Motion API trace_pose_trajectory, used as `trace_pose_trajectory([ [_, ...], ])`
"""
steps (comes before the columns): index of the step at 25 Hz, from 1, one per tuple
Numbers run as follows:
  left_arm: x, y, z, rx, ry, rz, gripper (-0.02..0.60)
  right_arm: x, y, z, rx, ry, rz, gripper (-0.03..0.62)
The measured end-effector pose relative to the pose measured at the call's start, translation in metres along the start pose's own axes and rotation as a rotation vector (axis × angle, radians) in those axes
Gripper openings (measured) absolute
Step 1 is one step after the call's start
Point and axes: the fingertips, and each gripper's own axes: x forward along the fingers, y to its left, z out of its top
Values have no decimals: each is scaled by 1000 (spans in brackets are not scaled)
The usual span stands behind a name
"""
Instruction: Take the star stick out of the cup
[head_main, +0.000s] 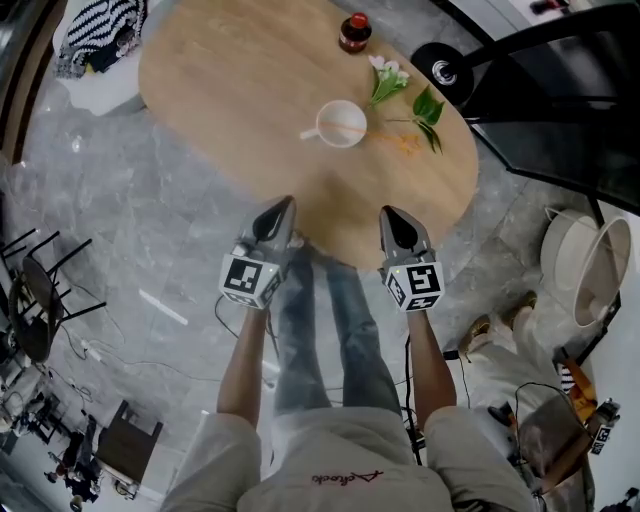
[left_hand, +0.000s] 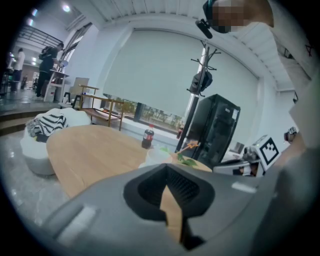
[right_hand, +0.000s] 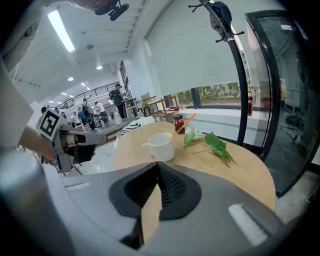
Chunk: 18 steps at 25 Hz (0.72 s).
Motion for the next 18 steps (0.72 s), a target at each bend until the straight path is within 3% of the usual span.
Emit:
trace_pose_trajectory([
  [12, 8, 7, 1, -19, 0, 1, 0, 60, -15, 37, -19, -59, -1, 5],
  [18, 10, 9, -5, -27, 8, -7, -2, 87, -27, 44, 22, -68, -2, 6],
])
